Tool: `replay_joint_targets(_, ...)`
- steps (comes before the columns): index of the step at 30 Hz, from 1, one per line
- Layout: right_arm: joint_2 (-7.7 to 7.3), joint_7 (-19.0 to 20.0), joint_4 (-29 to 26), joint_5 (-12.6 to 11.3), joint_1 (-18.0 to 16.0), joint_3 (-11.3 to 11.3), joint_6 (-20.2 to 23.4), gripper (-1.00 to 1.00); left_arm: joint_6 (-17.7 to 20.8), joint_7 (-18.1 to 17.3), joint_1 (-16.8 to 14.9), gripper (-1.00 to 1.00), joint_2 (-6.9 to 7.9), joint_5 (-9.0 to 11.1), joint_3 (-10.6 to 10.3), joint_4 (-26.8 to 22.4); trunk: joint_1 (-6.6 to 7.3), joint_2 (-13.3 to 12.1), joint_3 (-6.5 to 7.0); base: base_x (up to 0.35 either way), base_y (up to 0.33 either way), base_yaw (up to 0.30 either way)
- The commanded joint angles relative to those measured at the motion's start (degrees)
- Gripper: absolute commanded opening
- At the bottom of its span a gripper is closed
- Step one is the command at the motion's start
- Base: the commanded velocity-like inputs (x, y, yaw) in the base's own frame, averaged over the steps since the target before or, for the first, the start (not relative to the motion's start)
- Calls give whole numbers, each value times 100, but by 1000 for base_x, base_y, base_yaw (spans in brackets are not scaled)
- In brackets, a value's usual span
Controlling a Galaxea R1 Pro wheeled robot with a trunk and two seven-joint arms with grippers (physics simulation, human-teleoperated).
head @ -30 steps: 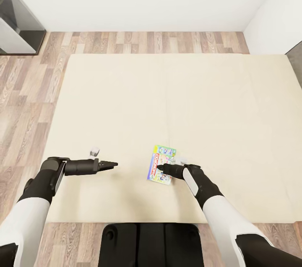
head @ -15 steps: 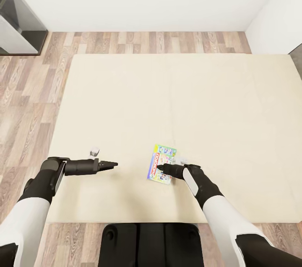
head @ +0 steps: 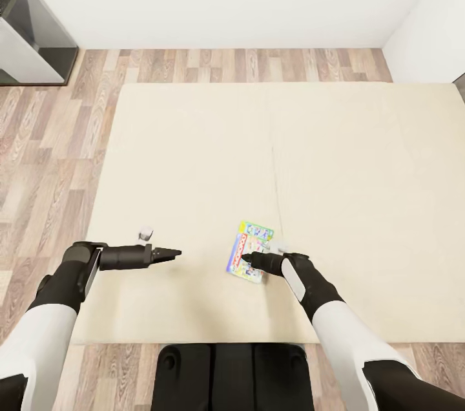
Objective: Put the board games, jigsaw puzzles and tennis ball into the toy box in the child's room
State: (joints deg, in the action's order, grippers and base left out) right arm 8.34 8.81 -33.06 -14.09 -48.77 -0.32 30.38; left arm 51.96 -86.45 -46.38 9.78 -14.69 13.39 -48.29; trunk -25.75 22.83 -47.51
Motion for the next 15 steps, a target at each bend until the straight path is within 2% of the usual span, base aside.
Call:
replay_joint_targets(1,1,5,-7,-15,-1,-3,29,100,60,-53,-3,100,-3,-60,14,-5,-3,9,-6,0,163,0)
replay_joint_targets(15,1,6,-7,-15,-1,-3,29,100,60,-57,-3,100,-1,-60,14,-5,-3,9,-6,0,149,0)
